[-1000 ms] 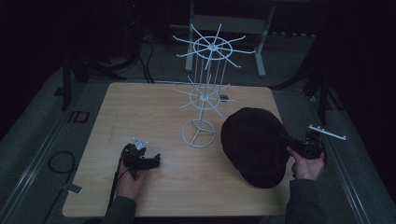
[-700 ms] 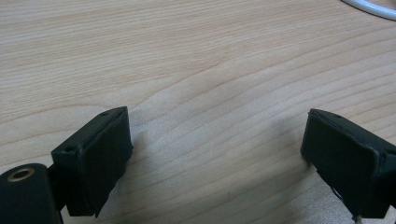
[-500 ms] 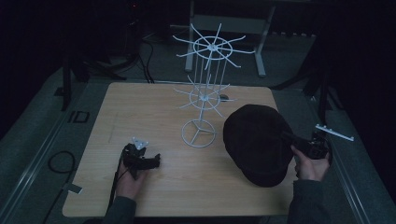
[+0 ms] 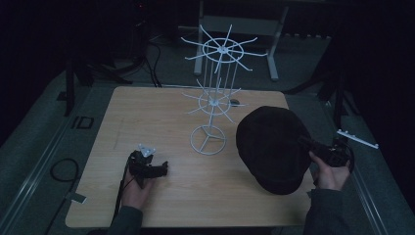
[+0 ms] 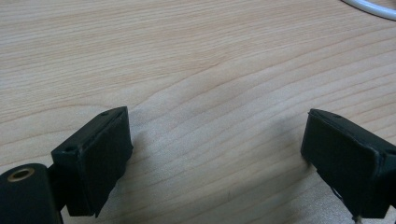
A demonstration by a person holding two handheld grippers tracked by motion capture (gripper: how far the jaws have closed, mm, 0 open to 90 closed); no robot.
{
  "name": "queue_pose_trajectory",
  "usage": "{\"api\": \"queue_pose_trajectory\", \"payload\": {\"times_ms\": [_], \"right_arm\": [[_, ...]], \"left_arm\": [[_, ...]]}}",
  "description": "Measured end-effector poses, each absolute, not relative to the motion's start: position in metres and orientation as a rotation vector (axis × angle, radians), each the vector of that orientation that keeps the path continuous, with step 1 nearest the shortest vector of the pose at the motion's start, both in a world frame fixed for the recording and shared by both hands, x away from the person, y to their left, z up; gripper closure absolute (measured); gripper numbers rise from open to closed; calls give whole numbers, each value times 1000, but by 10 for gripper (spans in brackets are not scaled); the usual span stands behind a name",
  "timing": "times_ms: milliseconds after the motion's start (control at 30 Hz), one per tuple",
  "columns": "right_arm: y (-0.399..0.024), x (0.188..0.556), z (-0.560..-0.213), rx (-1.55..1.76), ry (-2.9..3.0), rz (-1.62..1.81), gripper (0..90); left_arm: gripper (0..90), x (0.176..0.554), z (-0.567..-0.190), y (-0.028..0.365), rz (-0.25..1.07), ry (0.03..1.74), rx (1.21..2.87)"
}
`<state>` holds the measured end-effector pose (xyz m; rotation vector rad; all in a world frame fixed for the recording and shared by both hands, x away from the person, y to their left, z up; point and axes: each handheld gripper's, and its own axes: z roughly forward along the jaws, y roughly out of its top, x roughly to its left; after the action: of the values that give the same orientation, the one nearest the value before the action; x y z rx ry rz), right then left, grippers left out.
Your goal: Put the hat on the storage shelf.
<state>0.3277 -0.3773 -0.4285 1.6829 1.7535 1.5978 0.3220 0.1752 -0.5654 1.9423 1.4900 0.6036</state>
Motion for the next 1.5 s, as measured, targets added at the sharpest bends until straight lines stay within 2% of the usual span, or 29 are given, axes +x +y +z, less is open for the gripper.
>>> {"api": "queue_pose_trajectory", "payload": {"times_ms": [1500], "right_arm": [[-356, 332, -394, 1554, 1779, 1756, 767]], "left_arm": [[91, 322, -565, 175, 601, 1490, 1946]]}}
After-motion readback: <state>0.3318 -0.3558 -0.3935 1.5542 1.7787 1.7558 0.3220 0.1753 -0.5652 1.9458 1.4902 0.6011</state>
